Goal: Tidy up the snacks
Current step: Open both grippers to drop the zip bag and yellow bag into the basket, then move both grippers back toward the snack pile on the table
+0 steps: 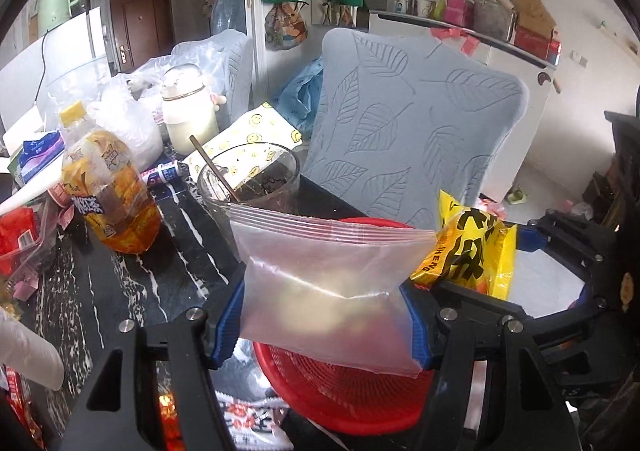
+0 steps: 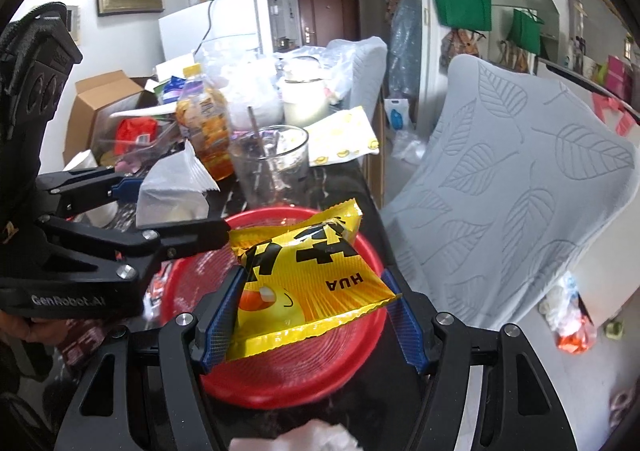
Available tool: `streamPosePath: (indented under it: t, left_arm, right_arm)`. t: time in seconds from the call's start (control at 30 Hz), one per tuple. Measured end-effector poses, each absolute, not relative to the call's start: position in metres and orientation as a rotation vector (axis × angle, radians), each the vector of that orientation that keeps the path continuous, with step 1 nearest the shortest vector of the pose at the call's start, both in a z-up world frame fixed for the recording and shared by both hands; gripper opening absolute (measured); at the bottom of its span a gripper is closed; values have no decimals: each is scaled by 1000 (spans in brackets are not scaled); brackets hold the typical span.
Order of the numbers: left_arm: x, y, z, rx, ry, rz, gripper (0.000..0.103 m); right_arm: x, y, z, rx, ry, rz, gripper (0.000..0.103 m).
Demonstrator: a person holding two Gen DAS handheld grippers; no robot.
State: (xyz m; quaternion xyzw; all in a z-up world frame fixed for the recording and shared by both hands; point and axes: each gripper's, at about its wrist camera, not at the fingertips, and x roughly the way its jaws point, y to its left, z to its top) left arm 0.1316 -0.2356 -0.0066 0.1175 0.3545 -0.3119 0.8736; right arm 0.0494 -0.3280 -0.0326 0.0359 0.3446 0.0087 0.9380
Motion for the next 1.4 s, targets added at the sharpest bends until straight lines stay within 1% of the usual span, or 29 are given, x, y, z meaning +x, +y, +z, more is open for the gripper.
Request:
streamPosePath:
  t: [0.27, 0.3, 0.33, 0.37, 0.4, 0.63, 0.87, 1.4]
  left_arm:
    - [145, -245, -26, 298, 791, -610, 66]
    - [146, -245, -28, 300, 800, -605, 68]
    - [147, -245, -29, 301, 806, -595, 72]
    - [147, -244, -29, 299, 810, -583, 75]
    - [147, -244, -28, 296, 809, -578, 77]
    - [139, -233, -13, 284, 777, -561, 77]
    - [121, -214, 12, 258, 731, -549, 77]
    - [62, -137, 64, 204, 600, -454, 77]
  right_arm:
    - [65, -322, -48, 34, 759, -16, 71]
    - [66, -322, -49, 34, 760, -20, 73]
    - [66, -322, -48, 36, 761, -24, 76]
    - [66, -323, -48, 39, 765, -33, 82]
    - [66, -324, -48, 39, 767, -42, 84]
    - [57, -325, -38, 58, 750, -65, 84]
    - [42, -308, -16, 37, 698, -60, 84]
    - [3, -244, 29, -21, 584, 14, 84]
